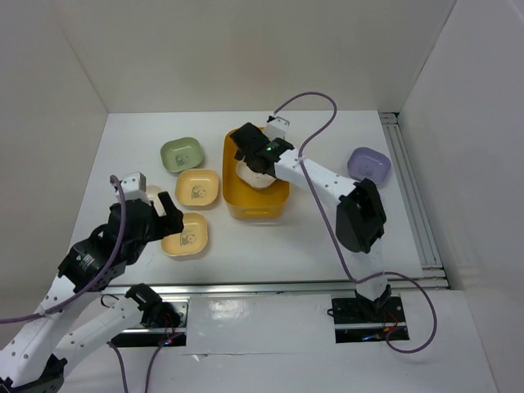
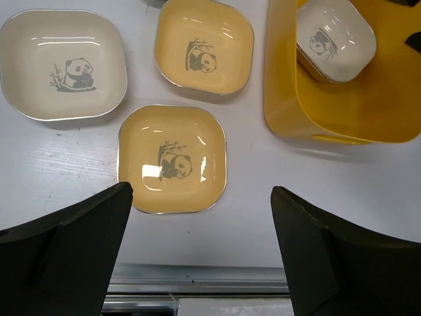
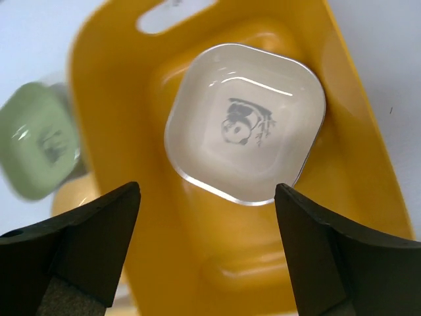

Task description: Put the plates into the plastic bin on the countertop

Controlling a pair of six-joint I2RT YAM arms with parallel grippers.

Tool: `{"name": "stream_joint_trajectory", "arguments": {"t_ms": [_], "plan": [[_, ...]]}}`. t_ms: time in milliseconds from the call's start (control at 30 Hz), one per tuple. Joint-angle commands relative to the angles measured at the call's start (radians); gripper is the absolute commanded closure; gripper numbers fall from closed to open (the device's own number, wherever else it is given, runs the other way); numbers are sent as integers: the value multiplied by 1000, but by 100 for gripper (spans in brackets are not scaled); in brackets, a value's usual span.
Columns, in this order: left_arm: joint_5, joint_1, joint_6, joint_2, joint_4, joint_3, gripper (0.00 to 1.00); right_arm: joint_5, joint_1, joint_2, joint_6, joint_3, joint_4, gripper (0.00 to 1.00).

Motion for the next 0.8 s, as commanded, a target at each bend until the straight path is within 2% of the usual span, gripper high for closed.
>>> {"name": "stream_joint_trajectory", "arguments": {"t_ms": [0, 33, 100, 200, 300, 467, 600, 767], "plan": [[0, 7, -12, 43, 13, 17, 0, -14, 44, -214, -150, -48, 153, 10], [-9, 7, -25, 60, -15, 40, 0, -29, 53, -249, -182, -70, 199, 0], [2, 7, -105, 124, -62, 68, 0, -89, 53, -357, -284, -152, 245, 0], [115, 7, -205, 178, -78, 62, 0, -186, 53, -514, -375, -315, 344, 0], [172, 7, -239, 178, 61, -84, 0, -282, 53, -645, -412, -459, 401, 0], [203, 7, -239, 261, 264, -278, 0, -295, 82, -760, -434, -574, 372, 0], [189, -2, -250, 354, 370, -334, 1, -325, 82, -814, -445, -652, 362, 0], [141, -34, -250, 494, 420, -334, 5, -335, 82, -863, -454, -719, 384, 0]]}}
